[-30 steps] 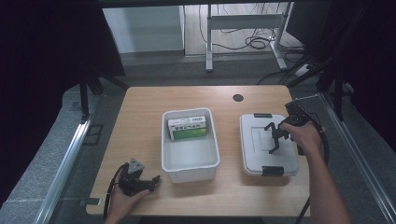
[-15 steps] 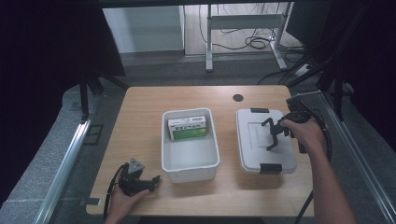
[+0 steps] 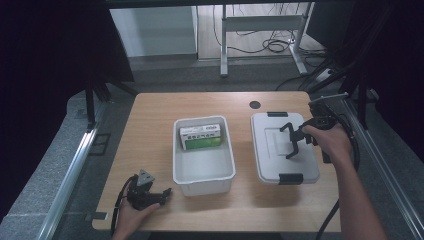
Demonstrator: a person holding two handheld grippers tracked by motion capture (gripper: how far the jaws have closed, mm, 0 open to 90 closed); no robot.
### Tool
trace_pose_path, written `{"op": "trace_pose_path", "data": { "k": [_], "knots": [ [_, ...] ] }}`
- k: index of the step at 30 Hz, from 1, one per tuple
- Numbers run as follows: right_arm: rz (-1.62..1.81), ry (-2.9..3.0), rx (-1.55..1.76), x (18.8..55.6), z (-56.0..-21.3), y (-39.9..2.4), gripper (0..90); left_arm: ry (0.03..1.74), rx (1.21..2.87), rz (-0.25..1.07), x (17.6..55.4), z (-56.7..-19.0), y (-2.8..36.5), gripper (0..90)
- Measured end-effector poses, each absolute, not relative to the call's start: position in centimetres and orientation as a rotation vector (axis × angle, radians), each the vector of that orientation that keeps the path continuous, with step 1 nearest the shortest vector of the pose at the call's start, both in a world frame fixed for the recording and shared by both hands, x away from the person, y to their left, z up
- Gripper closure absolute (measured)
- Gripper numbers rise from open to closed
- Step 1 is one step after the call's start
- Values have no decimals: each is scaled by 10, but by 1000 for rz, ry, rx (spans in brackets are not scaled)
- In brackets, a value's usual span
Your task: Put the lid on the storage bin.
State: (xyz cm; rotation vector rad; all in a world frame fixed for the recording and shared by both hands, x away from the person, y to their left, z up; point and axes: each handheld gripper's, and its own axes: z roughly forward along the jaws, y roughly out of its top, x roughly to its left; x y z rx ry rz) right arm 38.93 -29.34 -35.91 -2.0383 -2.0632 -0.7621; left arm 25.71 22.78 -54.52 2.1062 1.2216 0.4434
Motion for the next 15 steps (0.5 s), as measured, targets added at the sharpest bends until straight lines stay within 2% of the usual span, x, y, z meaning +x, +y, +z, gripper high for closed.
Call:
{"op": "trace_pose_path", "data": {
  "k": [15],
  "knots": [
    [-805,-2089,-1983,380,-340,-284,851,1222,2107,443,257,-545,228,117]
  ]
}}
